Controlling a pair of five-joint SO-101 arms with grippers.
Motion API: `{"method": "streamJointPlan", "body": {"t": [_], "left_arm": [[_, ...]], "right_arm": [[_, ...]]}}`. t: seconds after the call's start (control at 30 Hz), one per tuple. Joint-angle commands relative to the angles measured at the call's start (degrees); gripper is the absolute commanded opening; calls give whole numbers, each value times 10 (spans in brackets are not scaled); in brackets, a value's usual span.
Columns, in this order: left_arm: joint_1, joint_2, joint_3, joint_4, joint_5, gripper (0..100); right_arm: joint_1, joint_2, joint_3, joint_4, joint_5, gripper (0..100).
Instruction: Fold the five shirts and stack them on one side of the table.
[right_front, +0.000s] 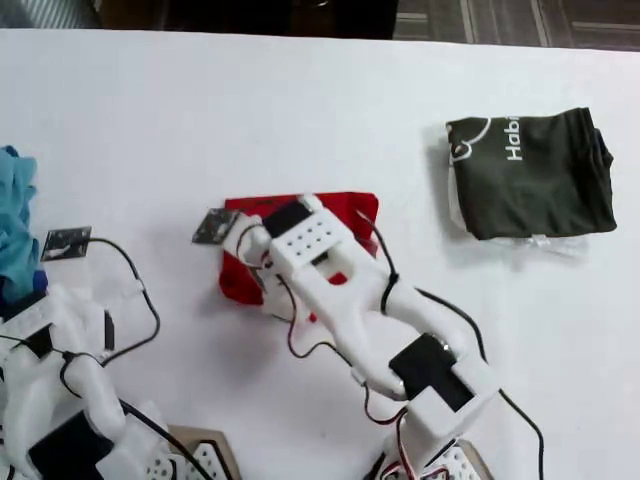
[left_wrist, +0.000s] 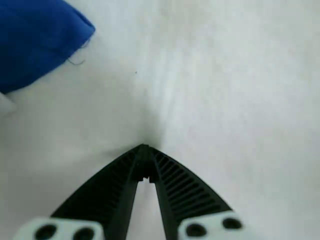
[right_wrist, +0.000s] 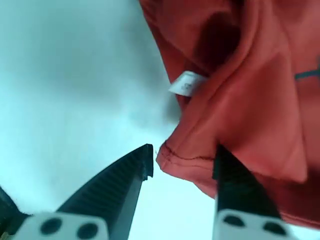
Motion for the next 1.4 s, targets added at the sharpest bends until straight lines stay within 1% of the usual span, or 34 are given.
{"method": "streamJointPlan", "body": {"t": [0.0,0.07,0.17,0.23,0.33,0.37,0.43,0.5,0.67,0.87,0.93,1.07,1.13,1.3,1.37], "left_arm": [[-3,-16,1,-5,0,26],[-3,-16,1,-5,0,26],[-3,-16,1,-5,0,26],[-3,-16,1,-5,0,26],[-3,-16,1,-5,0,26],[-3,-16,1,-5,0,26],[-3,-16,1,-5,0,26],[-3,-16,1,-5,0,26],[-3,-16,1,-5,0,26],[-3,-16,1,-5,0,26],[-3,-16,1,-5,0,26],[-3,-16,1,-5,0,26],[-3,-16,1,-5,0,26],[-3,-16,1,-5,0,26],[-3,-16,1,-5,0,26]], "right_arm": [[23,-35,29,-43,-3,202],[42,-35,44,-66,6,202],[76,-35,59,-87,44,197],[101,-35,60,-87,60,150],[127,-40,61,-84,76,26],[133,-41,61,-81,76,12],[138,-41,57,-65,77,33],[134,-42,56,-56,77,18],[138,-58,44,-22,77,22],[144,-121,11,25,122,26],[141,-128,11,29,128,59],[145,-128,8,27,129,184],[153,-132,6,24,129,209],[182,-133,-15,22,130,179],[196,-133,-33,35,143,176]]}}
